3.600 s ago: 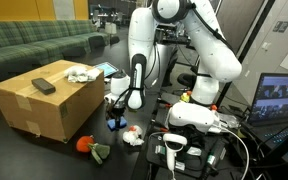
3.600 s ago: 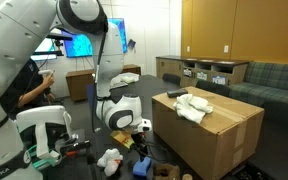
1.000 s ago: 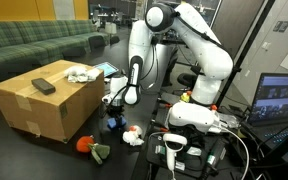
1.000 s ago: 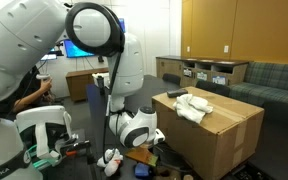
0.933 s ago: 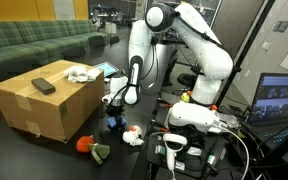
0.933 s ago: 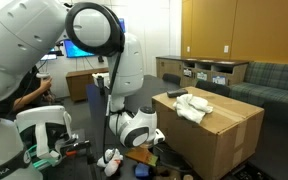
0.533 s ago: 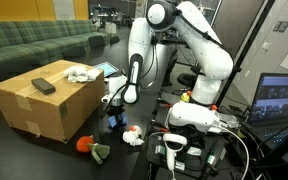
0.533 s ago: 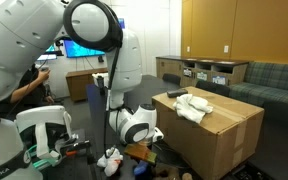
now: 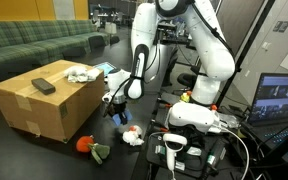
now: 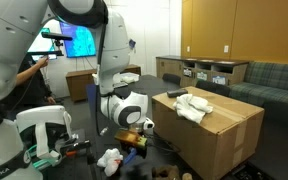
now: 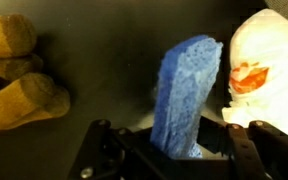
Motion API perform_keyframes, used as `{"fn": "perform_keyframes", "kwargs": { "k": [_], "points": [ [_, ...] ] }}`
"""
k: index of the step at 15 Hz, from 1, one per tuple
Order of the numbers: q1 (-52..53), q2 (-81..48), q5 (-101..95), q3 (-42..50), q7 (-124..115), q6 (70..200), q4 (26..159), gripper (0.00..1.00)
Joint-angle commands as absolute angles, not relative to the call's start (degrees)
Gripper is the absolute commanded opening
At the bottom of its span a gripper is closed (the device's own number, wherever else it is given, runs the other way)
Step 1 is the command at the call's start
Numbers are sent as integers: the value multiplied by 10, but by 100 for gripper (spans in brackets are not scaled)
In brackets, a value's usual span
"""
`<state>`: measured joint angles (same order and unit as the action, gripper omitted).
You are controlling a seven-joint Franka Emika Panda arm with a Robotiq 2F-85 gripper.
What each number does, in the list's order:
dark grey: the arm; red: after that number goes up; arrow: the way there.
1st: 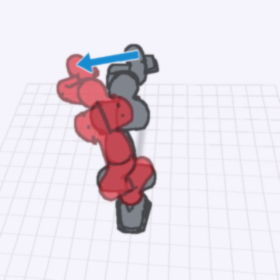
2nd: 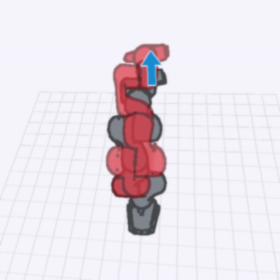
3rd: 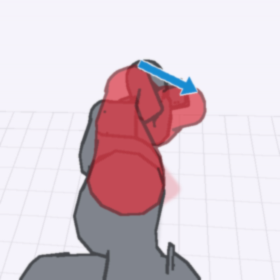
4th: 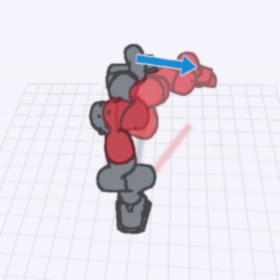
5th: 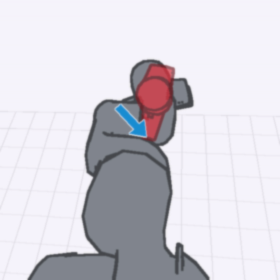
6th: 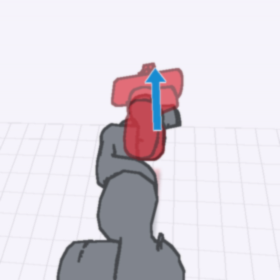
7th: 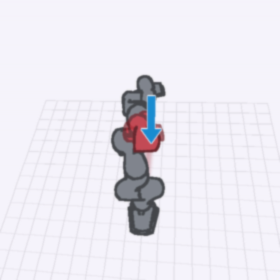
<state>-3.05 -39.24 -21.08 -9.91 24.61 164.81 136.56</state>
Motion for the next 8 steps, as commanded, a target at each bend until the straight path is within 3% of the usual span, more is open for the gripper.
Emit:
{"fn": "perform_keyframes", "kwargs": {
  "k": [1, 8],
  "points": [
    [26, -281, -196, -90, 190, 1615, 1433, 14],
    [133, -141, -208, -60, 15, 1568, 1460, 14]
  ]
}}
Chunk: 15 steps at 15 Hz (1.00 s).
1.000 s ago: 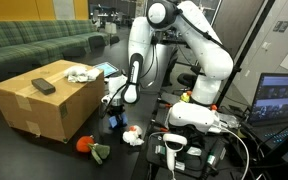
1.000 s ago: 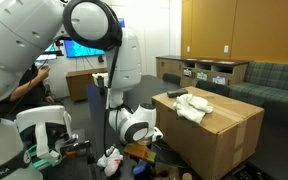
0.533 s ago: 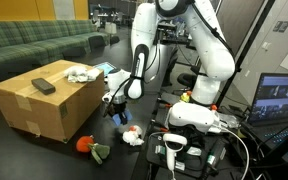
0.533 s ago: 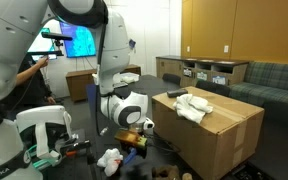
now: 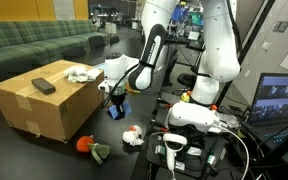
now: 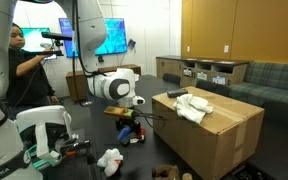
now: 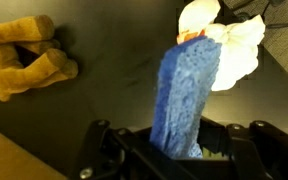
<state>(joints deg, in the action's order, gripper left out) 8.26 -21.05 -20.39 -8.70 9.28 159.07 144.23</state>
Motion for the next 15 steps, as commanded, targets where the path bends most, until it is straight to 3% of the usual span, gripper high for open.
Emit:
{"fn": "perform_keyframes", "kwargs": {
  "k": [1, 8, 15],
  "points": [
    [146, -121, -213, -52, -22, 1561, 1455, 13],
    [188, -66, -281, -47, -286, 1473, 1363, 14],
    [177, -127, -300, -53, -379, 1393, 1208, 13]
  ]
}}
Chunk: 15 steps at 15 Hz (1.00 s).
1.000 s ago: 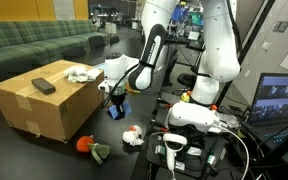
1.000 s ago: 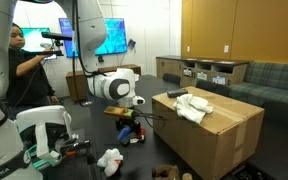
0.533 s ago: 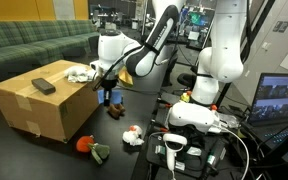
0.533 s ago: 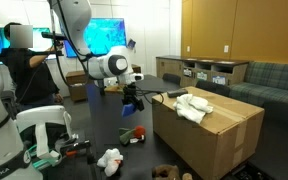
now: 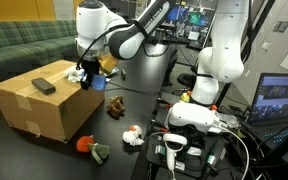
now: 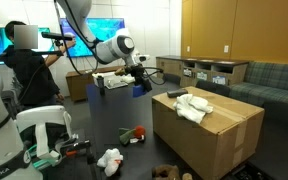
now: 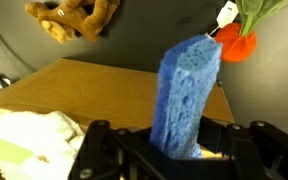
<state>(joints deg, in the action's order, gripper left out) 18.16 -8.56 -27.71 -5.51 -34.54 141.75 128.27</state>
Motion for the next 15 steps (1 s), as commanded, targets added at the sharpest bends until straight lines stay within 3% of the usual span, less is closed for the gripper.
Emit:
{"fn": "perform_keyframes", "kwargs": {
  "k": [1, 15],
  "points": [
    [176, -144, -306, -49, -385, 1393, 1182, 13],
    [224, -450, -303, 89, -535, 1397, 774, 13]
  ]
}}
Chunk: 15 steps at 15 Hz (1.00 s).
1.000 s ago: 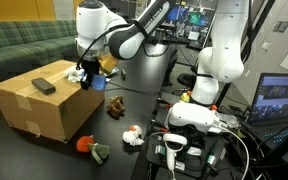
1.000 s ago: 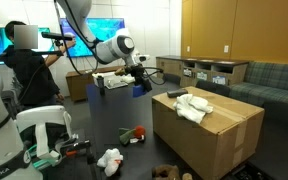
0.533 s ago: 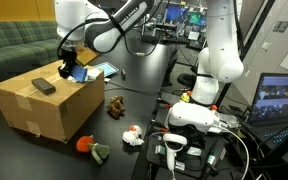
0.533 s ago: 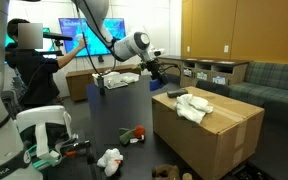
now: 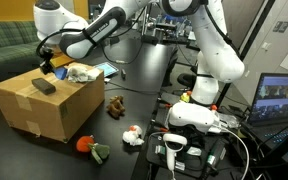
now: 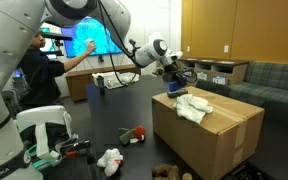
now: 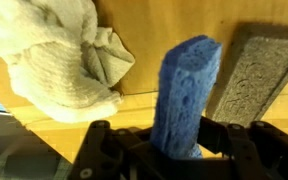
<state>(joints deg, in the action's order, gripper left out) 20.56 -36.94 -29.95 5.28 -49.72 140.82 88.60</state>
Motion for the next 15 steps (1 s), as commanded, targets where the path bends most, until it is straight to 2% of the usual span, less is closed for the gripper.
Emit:
{"fn": "perform_keyframes", "kwargs": {
  "k": [1, 10, 12, 13, 15],
  "points": [
    [225, -472, -300, 99, -543, 1394, 746, 13],
    [218, -634, -295, 187, -634, 1329, 536, 12],
    [216, -653, -296, 195, -647, 1306, 504, 37],
    [216, -659, -296, 196, -649, 1294, 492, 39],
    [212, -664, -293, 192, -644, 1269, 472, 54]
  ]
}}
